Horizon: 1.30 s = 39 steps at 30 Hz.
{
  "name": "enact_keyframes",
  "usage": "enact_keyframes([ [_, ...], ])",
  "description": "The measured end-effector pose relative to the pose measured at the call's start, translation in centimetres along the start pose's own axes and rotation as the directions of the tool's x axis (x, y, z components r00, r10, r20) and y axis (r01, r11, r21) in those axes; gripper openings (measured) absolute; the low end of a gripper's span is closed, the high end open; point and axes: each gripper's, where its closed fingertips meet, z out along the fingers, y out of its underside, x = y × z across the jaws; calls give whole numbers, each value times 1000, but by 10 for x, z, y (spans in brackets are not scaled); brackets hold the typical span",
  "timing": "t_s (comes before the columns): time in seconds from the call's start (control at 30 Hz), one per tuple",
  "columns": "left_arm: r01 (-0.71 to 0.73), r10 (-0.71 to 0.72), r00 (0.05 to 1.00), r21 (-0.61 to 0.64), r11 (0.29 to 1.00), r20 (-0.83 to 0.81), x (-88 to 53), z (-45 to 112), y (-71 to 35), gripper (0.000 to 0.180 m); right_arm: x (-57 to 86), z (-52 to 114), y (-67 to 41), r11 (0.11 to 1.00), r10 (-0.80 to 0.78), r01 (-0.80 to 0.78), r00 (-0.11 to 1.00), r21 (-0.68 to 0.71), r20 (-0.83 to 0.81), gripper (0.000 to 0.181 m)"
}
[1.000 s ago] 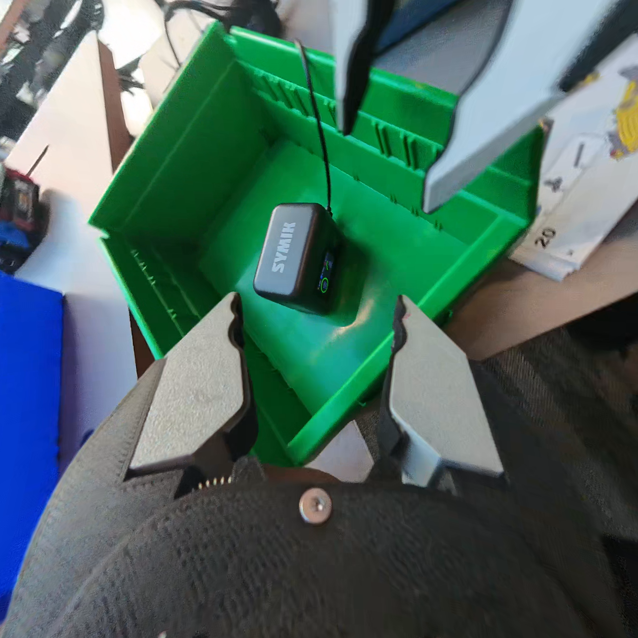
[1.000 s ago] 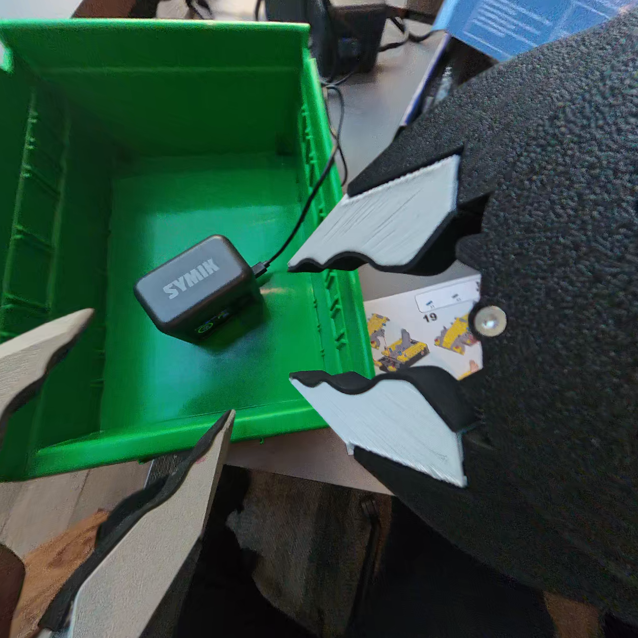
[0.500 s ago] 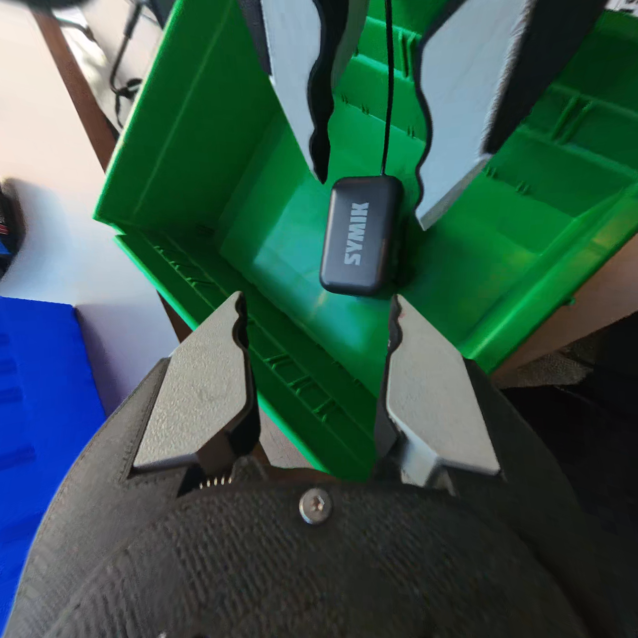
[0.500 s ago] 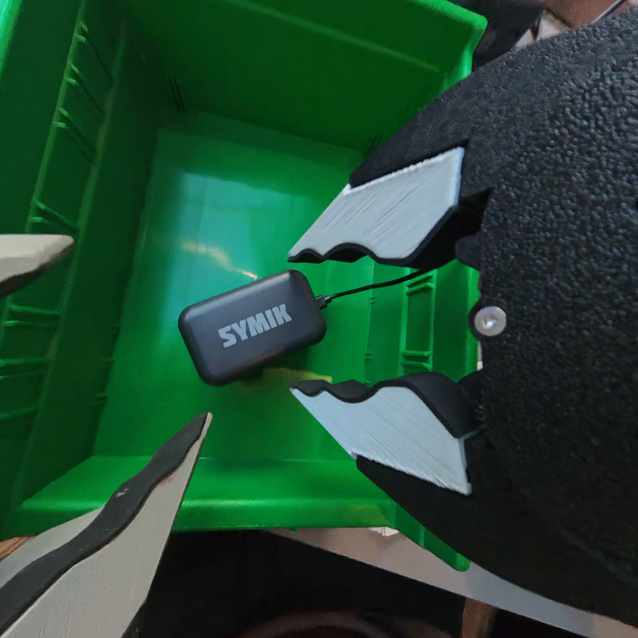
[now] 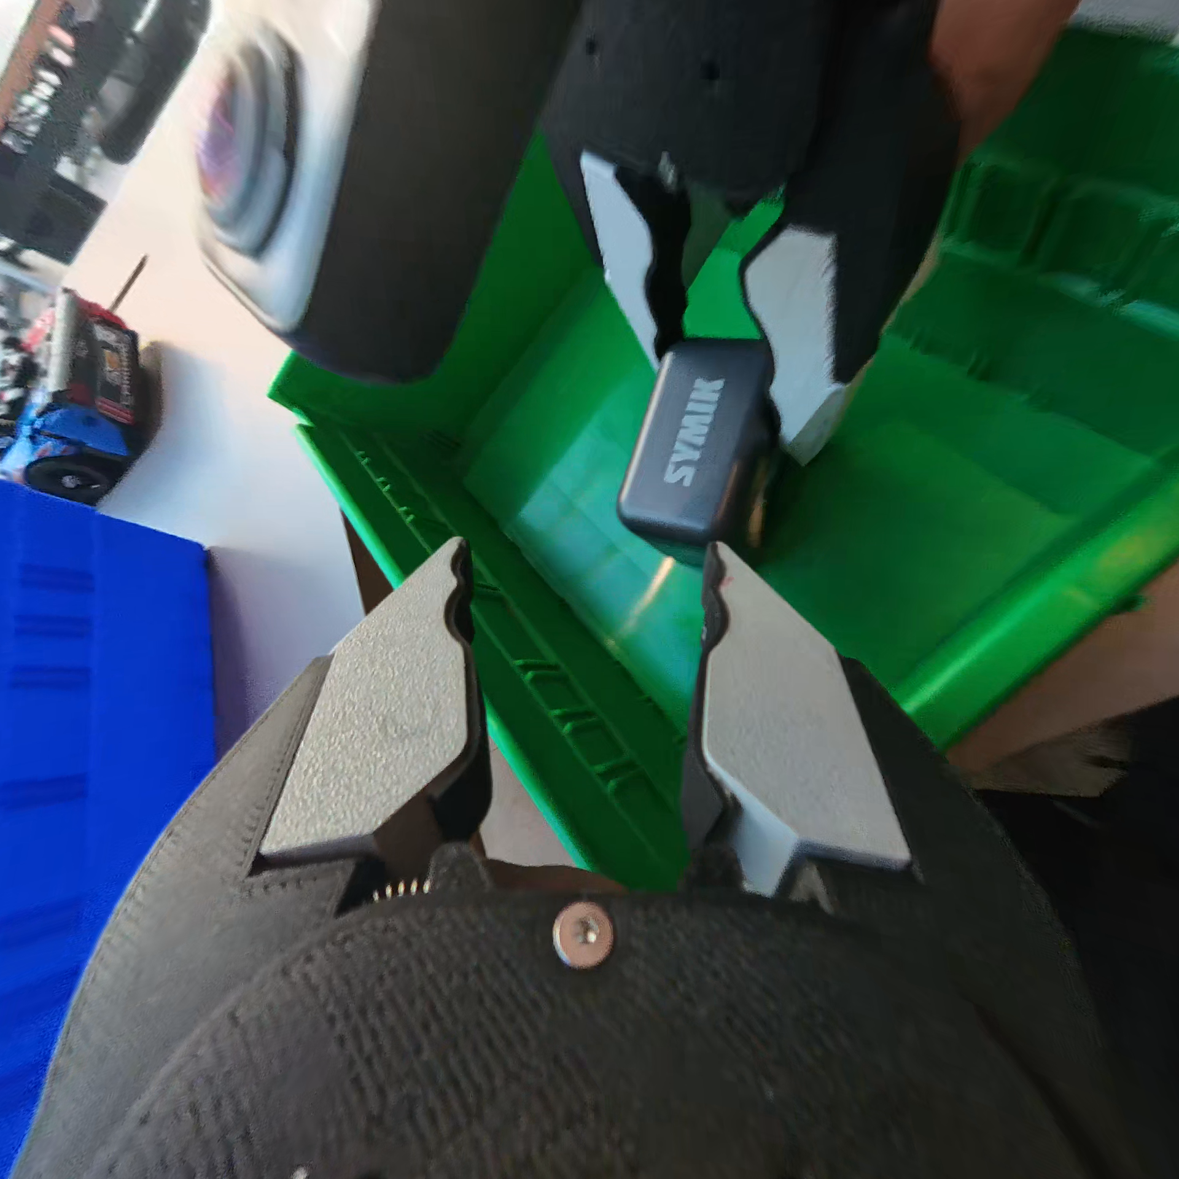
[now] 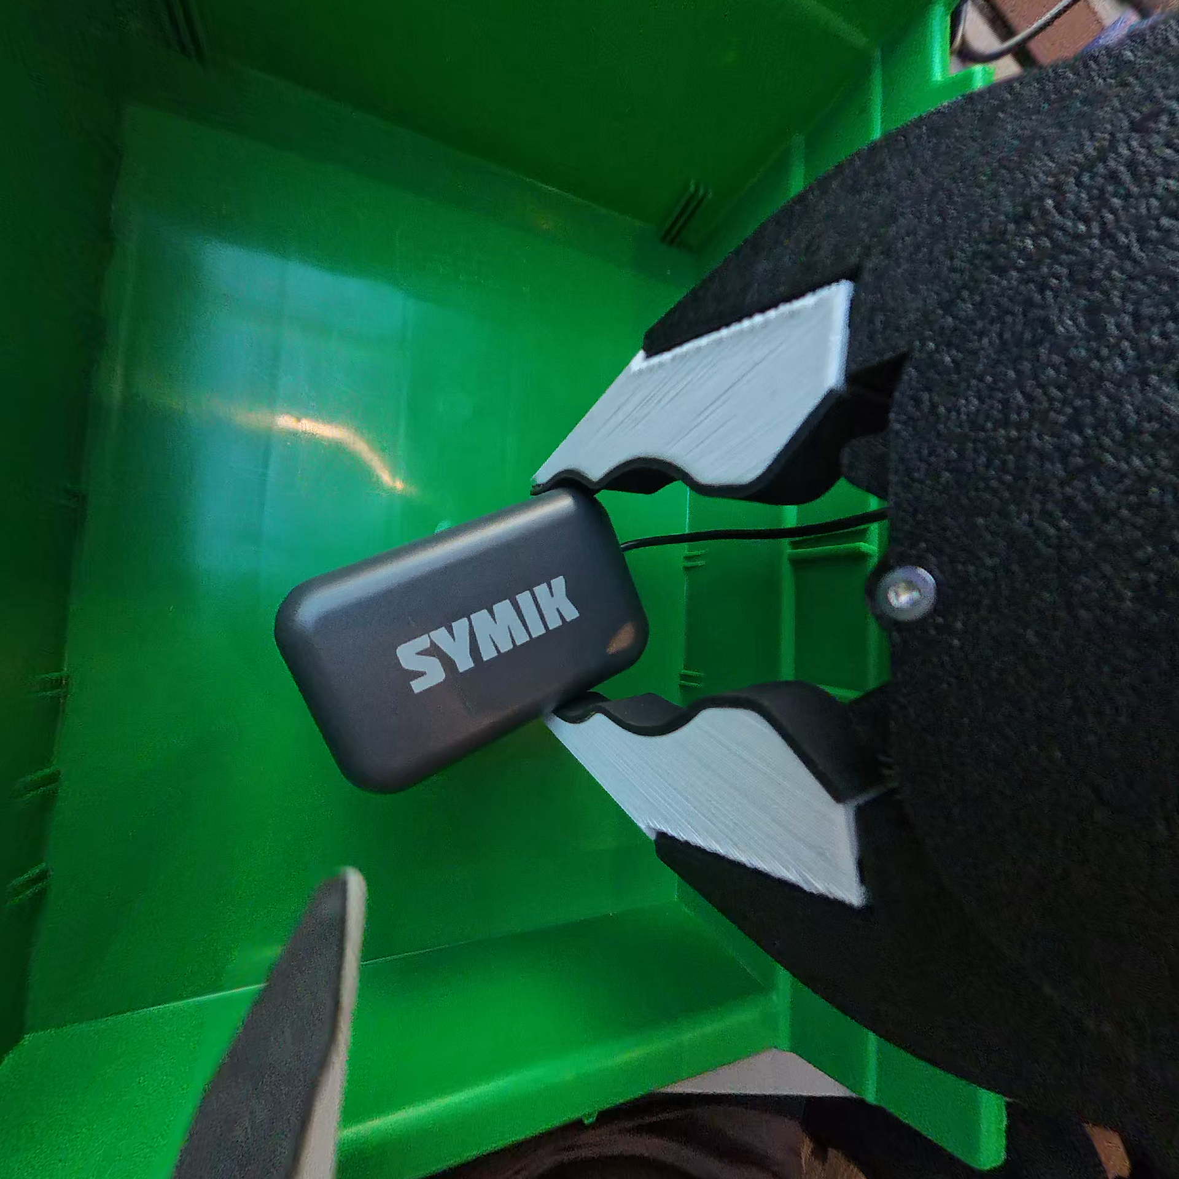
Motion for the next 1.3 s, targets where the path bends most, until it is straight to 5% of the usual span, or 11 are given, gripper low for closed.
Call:
enact_keyframes([
  [0.17,86,-82,992,35,996,-91,10,-23,-2,72,2,10,7,994,-61,57,997,-98,-43,64],
  [0.43,295,-288,954,97,951,-82,22,-25,-17,88,5,-7,-8,991,38,-30,998,132,-53,57],
  [0.77,-40,62,986,137,990,-157,5,-20,-28,84,-2,-65,-14,872,127,-152,988,464,86,56],
  [0.9,-131,125,986,53,990,108,-27,-3,-30,108,7,-93,-17,775,177,-230,973,588,147,56],
  [1.0,84,-96,945,53,995,313,-42,-4,-33,105,27,-111,-19,652,276,-328,942,684,190,56],
  [1.1,343,-377,878,163,925,295,-29,-3,-53,108,43,-128,-24,475,329,-383,912,792,244,56],
  [1.3,445,-525,782,288,848,336,-41,-5,-97,109,58,-150,-30,222,379,-364,887,905,264,56],
])
